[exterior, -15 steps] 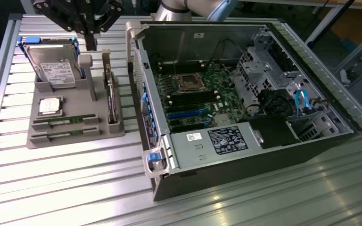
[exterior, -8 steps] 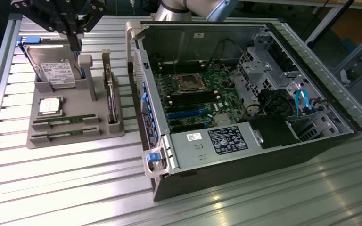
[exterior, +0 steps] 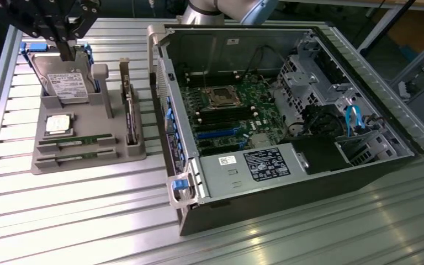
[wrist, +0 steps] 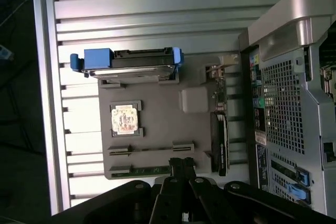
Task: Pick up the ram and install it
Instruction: 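Reach for the ram, then pick up the ram and move it above insertion slot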
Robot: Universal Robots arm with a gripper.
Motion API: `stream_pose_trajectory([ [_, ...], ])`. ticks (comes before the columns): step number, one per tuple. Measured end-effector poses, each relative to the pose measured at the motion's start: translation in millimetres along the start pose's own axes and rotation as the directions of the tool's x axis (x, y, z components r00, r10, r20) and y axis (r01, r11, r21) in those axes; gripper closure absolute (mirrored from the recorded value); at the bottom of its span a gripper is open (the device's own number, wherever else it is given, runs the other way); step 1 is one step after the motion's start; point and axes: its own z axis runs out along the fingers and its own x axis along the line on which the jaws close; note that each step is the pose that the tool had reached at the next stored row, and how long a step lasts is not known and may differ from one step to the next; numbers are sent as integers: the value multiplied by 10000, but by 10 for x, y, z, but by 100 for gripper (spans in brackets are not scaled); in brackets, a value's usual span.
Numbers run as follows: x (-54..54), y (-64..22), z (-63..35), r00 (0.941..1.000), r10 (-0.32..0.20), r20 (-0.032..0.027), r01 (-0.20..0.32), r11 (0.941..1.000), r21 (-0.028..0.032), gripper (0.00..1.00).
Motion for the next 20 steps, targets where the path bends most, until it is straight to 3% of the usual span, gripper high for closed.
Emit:
stream_pose_trajectory([
  [5, 154, -12, -2, 10000, 1, -1, -1, 10000, 0, 90],
  [20, 162, -12, -3, 10000, -24, -1, 24, 10000, 0, 90],
])
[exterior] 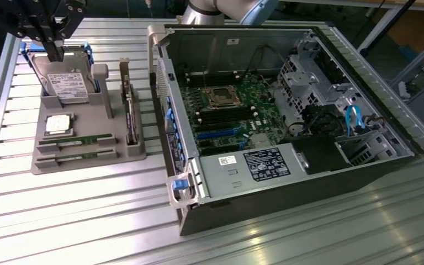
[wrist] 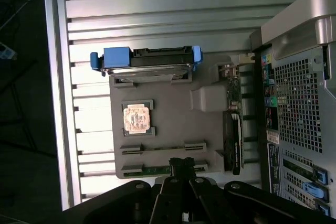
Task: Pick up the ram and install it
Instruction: 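Pick up the ram and move it above insertion slot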
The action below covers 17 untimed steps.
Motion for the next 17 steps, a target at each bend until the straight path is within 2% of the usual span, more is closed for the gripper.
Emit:
stream_pose_trajectory([
  [5, 0, 0, 0, 9967, -805, -35, 805, 9968, -22, 90],
  [8, 0, 0, 1, 9895, -1446, -61, 1446, 9895, -41, 90],
  [12, 0, 0, 1, 9738, -2274, -95, 2273, 9738, -68, 90],
  [14, 0, 0, 2, 9635, -2675, -110, 2675, 9635, -83, 90],
  [15, 0, 0, 2, 9484, -3169, -128, 3168, 9484, -101, 90],
  [17, 0, 0, 3, 9266, -3756, -149, 3755, 9267, -125, 90],
])
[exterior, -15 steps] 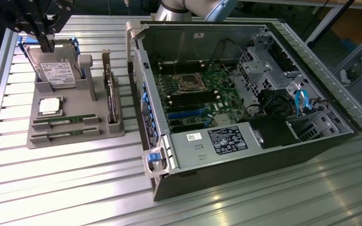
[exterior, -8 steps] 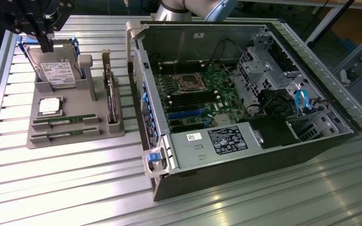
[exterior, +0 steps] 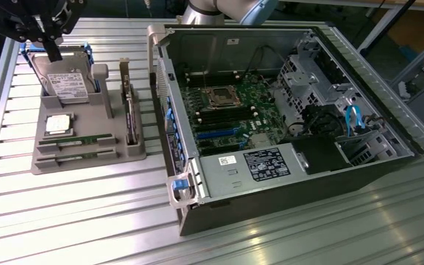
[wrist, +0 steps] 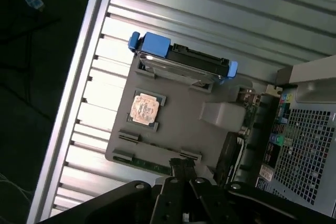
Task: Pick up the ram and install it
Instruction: 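Pick up the ram and move it above insertion slot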
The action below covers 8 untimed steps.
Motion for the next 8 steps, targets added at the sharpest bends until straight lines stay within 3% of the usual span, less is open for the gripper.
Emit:
stream_pose_trajectory([
  [4, 0, 0, 2, 9960, -887, -38, 887, 9961, -23, 90],
  [8, 0, 0, 3, 9868, -1621, -69, 1620, 9868, -45, 90],
])
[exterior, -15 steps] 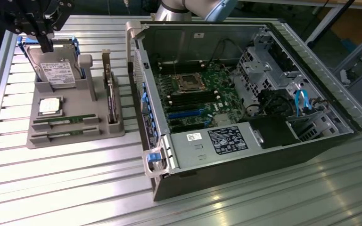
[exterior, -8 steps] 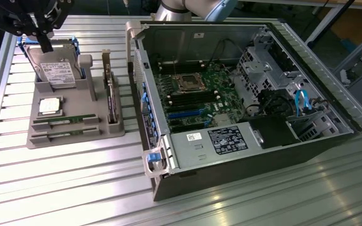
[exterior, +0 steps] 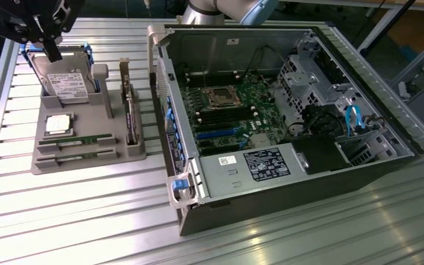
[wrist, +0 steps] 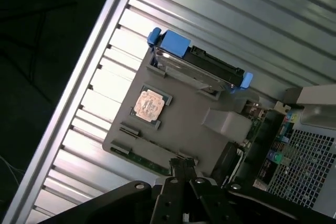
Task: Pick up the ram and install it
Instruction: 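Pick up the ram and move it above insertion slot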
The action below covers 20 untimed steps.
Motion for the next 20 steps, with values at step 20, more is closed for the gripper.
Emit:
stream_pose_trajectory([
  [20, 0, -1, 11, 9194, -3931, -154, 3929, 9195, -132, 90],
])
